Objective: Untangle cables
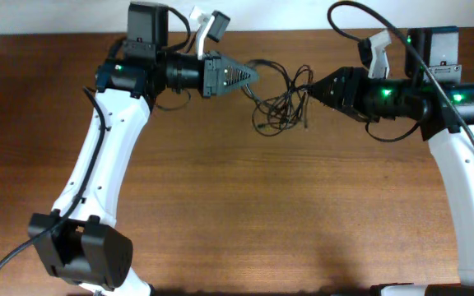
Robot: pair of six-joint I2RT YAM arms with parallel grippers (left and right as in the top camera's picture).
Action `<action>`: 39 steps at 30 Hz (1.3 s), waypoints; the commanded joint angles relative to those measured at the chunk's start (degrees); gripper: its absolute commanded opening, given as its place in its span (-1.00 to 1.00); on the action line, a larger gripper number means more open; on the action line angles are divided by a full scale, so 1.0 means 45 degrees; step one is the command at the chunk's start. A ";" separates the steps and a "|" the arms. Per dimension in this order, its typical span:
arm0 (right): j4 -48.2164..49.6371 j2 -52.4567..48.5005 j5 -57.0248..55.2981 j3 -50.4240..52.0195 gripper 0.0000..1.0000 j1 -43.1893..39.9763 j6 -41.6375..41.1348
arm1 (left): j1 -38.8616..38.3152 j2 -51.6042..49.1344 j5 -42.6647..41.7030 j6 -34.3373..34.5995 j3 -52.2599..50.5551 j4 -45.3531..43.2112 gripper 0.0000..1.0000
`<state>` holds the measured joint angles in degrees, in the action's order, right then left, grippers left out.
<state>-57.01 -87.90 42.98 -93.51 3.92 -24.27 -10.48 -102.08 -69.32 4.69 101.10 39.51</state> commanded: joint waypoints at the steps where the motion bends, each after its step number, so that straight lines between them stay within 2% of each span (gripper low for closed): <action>1: 0.0019 0.0083 -0.0627 -0.0063 0.14 0.0384 -0.0039 | 0.0029 -0.0024 -0.1243 0.1520 0.0325 -0.0403 -1.00; 9: 0.1443 -0.0146 -0.0743 -0.0063 0.14 0.0374 -0.0039 | -0.0136 -0.0029 -0.1010 0.0209 0.0282 0.0767 -1.00; 20: 0.1535 -0.1647 -0.0491 -0.0063 0.00 0.0398 -0.1394 | -0.0840 -0.0029 -0.1078 0.0185 0.0282 0.0782 -1.00; 30: 0.1695 -0.2195 0.0408 -0.0063 -0.08 0.0525 -0.1389 | -0.1093 -0.0029 -0.0272 0.0185 0.0282 0.0792 -1.00; 33: 0.1214 -0.2215 -0.0146 -0.0053 -0.21 0.0627 -0.1375 | -0.1093 -0.0029 0.0855 0.0180 0.0282 0.1001 -1.00; 37: 0.0680 -0.2220 -0.0865 -0.0053 -0.19 0.0627 -0.1375 | -0.1093 -0.0029 0.3764 0.0155 0.0282 0.2074 -1.00; 39: 0.0680 -0.2220 -0.0923 0.0058 -0.14 0.0627 -0.1379 | -0.1190 -0.0029 0.4813 -0.0447 0.0282 0.2730 -1.00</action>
<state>-53.87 -97.36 40.71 -93.51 6.22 -30.63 -15.33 -102.13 -57.08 6.17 101.16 49.58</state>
